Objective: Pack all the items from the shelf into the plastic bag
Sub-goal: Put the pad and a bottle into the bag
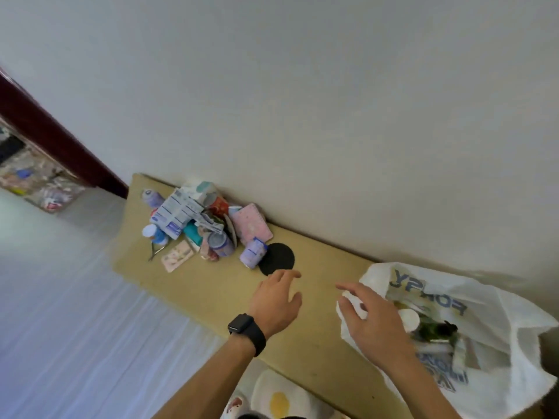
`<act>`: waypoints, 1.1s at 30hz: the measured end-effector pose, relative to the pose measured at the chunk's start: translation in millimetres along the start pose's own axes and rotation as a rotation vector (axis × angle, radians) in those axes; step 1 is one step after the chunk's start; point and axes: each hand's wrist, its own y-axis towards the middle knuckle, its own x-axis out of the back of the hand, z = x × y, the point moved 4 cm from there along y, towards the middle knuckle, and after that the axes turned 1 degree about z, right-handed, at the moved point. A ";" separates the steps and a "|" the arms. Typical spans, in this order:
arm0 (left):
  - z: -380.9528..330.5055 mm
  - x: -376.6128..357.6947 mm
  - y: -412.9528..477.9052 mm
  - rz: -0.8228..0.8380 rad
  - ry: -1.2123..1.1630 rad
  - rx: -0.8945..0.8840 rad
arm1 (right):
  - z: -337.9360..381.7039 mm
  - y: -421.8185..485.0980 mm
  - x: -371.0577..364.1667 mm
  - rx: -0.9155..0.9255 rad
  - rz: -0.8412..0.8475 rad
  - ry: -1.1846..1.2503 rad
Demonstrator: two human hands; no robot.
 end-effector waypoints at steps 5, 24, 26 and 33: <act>72.8 20.2 -0.1 0.004 -0.006 0.178 | 18.5 41.8 -72.0 0.032 0.218 -0.137; 212.1 -34.2 191.1 0.378 0.086 0.001 | -42.4 230.2 -238.2 -0.670 0.174 -0.463; 216.0 -38.0 189.6 0.399 0.161 -0.028 | -44.6 241.2 -248.4 -0.686 0.120 -0.507; 246.3 -46.4 144.1 0.398 0.273 -0.092 | -62.9 238.0 -255.0 -0.773 0.155 -0.530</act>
